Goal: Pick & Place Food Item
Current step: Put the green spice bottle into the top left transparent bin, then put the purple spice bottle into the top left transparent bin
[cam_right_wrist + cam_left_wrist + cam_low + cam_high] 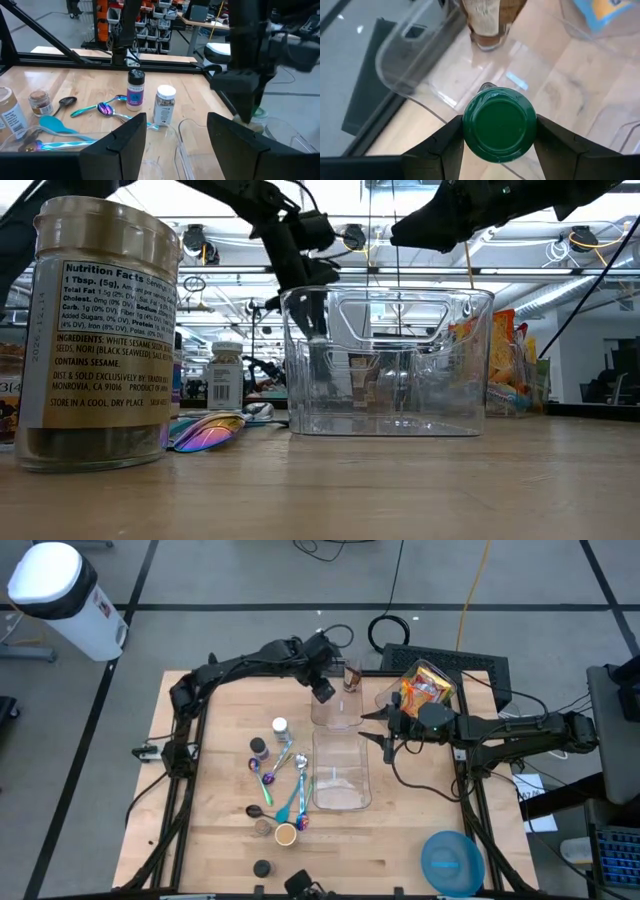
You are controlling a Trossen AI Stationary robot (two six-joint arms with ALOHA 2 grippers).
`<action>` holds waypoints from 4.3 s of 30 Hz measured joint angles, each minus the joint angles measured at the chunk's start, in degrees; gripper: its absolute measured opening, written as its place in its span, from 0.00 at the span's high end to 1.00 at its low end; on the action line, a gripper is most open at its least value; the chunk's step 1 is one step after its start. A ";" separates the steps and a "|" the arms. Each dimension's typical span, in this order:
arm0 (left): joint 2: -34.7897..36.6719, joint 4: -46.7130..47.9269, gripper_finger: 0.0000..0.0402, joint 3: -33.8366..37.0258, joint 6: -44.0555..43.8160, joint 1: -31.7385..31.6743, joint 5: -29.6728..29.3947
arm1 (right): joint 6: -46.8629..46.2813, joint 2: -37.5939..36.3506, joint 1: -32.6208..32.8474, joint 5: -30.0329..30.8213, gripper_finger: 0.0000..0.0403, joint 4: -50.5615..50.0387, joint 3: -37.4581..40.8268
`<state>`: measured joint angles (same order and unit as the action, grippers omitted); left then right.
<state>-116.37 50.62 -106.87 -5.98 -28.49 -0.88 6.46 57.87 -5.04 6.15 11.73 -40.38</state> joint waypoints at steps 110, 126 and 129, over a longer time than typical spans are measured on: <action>84.57 -29.54 0.20 99.83 -27.07 31.85 -11.46 | -2.60 0.00 0.26 -0.20 0.50 -2.95 -0.02; 75.18 -45.96 0.20 99.80 -13.96 31.87 -17.27 | -2.58 -0.02 0.28 -0.22 0.50 -2.93 -0.02; 72.27 -50.08 0.20 99.80 -11.56 31.87 -17.27 | -2.58 -0.02 0.28 -0.22 0.50 -2.91 -0.02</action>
<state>-44.10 0.55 -7.07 -17.54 3.38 -18.16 3.88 57.84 -4.75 5.93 8.81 -40.40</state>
